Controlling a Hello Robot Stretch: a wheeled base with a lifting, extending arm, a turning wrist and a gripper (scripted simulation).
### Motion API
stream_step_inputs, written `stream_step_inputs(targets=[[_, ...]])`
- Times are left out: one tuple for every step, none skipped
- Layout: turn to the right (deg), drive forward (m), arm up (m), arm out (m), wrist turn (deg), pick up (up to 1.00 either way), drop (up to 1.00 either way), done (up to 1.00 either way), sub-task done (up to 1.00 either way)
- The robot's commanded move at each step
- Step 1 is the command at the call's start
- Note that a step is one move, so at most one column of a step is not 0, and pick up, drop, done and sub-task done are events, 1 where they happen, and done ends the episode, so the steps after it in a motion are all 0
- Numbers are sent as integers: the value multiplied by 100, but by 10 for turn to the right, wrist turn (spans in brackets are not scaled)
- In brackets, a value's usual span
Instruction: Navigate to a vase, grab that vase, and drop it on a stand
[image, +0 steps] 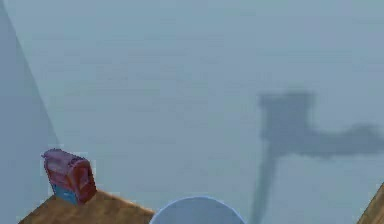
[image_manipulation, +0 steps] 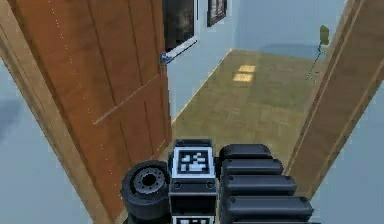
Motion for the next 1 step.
stream_step_inputs(targets=[[-360,0,0,0,0,0,0,0,0]])
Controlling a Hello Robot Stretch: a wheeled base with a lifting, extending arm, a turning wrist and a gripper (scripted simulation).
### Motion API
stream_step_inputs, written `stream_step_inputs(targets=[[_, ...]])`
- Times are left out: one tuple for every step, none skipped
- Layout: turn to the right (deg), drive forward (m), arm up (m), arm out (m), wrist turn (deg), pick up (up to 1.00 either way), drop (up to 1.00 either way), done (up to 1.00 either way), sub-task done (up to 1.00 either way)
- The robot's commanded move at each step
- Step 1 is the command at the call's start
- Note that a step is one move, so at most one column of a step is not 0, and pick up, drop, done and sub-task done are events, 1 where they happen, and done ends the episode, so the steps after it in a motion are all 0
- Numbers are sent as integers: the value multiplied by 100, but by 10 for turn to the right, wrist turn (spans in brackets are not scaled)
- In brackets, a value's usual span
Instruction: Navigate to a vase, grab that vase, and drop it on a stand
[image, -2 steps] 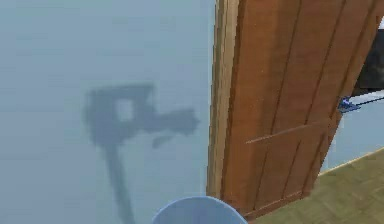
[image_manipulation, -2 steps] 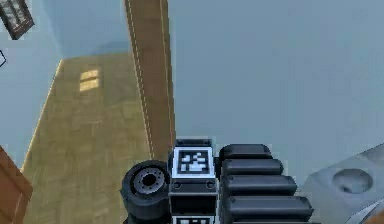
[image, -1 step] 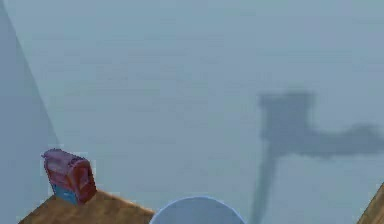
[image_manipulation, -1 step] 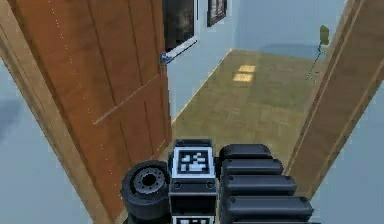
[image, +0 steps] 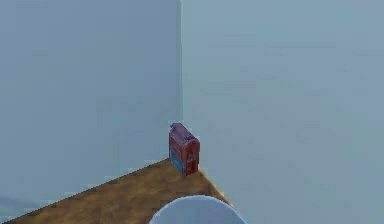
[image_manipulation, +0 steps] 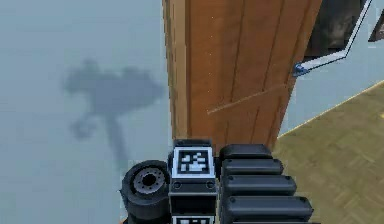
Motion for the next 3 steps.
stream_step_inputs(targets=[[0,20,0,0,0,0,0,0,0],[450,0,0,0,0,0,0,0,0],[450,0,0,0,0,0,0,0,0]])
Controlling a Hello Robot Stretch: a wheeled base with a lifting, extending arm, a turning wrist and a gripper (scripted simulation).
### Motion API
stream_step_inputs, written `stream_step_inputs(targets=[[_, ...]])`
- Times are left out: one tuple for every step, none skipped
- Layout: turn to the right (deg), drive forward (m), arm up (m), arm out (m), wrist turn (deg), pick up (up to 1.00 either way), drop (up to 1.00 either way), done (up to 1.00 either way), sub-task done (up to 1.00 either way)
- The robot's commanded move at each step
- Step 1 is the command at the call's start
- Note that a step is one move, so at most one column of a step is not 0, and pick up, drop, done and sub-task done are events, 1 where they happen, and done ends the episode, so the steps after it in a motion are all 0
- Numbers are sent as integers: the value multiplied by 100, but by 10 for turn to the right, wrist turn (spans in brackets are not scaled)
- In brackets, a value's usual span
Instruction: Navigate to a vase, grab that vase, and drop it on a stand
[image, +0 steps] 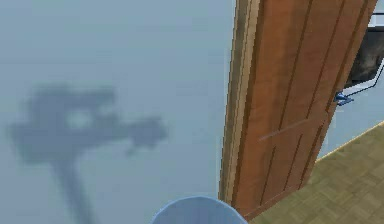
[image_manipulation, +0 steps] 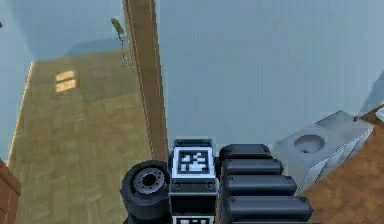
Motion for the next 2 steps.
stream_step_inputs(targets=[[90,0,0,0,0,0,0,0,0],[0,40,0,0,0,0,0,0,0]])
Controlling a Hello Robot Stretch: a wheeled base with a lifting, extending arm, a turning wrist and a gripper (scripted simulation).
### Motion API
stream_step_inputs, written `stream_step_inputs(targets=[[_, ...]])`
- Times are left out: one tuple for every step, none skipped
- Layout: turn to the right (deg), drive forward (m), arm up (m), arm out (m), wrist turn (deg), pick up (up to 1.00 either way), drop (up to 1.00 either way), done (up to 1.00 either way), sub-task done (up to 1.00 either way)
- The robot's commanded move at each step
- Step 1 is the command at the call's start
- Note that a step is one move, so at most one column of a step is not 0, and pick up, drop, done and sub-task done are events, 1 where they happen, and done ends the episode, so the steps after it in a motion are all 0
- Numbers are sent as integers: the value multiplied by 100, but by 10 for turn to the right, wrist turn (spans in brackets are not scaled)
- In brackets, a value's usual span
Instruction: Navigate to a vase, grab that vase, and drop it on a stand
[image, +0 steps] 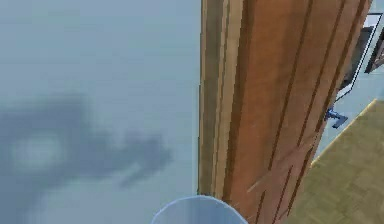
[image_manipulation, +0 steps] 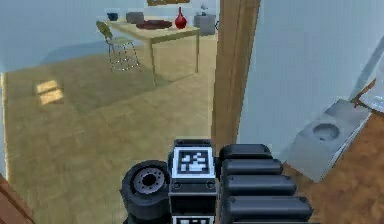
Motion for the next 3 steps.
stream_step_inputs(targets=[[450,0,0,0,0,0,0,0,0],[300,0,0,0,0,0,0,0,0],[0,90,0,0,0,0,0,0,0]])
